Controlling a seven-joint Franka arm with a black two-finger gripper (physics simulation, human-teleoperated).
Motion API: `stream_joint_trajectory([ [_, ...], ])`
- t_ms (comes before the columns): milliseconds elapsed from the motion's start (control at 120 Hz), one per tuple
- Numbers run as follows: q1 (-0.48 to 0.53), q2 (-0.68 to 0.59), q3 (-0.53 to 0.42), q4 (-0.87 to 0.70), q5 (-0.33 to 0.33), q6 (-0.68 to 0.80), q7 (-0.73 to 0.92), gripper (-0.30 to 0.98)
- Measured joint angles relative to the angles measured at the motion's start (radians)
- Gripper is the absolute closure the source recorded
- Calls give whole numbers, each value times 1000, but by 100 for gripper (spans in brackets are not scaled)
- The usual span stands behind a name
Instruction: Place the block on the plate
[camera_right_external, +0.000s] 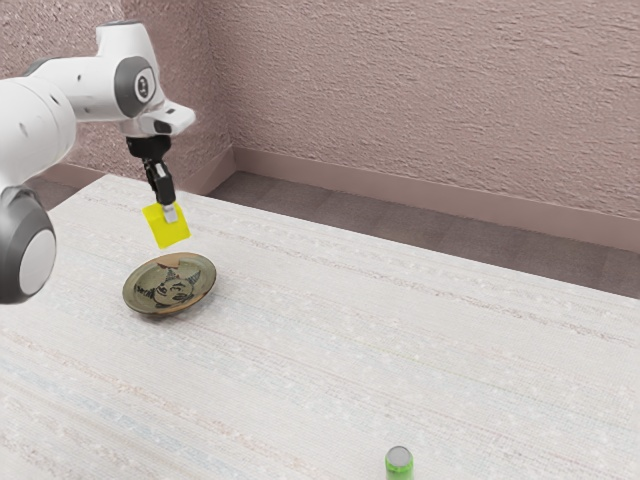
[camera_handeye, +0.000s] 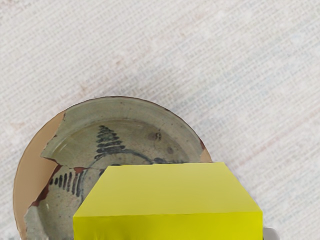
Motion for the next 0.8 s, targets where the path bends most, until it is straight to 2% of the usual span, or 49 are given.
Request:
stream_joint_trajectory([
  [225, 8, 2, 58, -40, -33, 6, 81, 57],
  [442, 12, 13, 61, -130, -60, 48, 139, 57],
  [800, 19, 64, 48, -163, -84, 111, 201, 58],
])
